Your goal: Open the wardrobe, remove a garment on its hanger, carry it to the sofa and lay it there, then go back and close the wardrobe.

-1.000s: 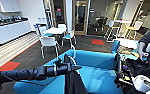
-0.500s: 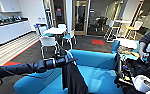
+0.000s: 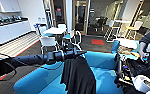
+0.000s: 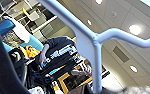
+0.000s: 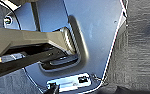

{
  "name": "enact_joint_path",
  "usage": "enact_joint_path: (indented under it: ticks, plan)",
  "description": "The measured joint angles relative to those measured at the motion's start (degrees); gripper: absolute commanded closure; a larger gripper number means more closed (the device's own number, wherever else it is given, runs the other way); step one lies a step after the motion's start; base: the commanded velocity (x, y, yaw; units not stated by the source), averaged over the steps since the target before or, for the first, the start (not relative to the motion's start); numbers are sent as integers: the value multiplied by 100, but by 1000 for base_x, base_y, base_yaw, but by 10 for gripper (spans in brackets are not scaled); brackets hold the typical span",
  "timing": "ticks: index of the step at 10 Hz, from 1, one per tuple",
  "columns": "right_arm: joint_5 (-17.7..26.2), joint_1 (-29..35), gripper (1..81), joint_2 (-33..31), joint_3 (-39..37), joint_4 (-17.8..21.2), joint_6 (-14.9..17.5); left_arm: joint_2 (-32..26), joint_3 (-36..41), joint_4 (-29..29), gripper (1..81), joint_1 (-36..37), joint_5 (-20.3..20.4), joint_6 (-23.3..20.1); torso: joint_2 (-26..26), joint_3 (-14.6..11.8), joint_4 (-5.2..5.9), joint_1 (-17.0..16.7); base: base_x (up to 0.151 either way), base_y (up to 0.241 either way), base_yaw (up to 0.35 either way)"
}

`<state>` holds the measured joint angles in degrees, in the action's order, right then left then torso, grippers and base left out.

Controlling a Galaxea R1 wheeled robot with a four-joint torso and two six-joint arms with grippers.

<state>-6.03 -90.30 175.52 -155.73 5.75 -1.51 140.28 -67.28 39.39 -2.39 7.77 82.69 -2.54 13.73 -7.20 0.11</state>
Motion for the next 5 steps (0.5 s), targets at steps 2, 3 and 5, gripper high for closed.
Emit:
enact_joint_path:
  ticks: [2, 3, 5]
  plan:
    - [2, -2, 10, 0, 2, 0, 0, 357, -157, -2, 811, 50, 22, 116, 0, 0, 15, 0, 0, 0, 0]
    - [2, -2, 10, 1, 2, 0, 0, 514, -286, -4, 811, 68, -11, 143, 0, 0, 89, 0, 0, 0, 0]
    - [0, 20, 10, 1, 0, 0, 0, 689, -405, -4, 811, 223, 2, 160, 0, 2, 354, 0, 0, 0, 0]
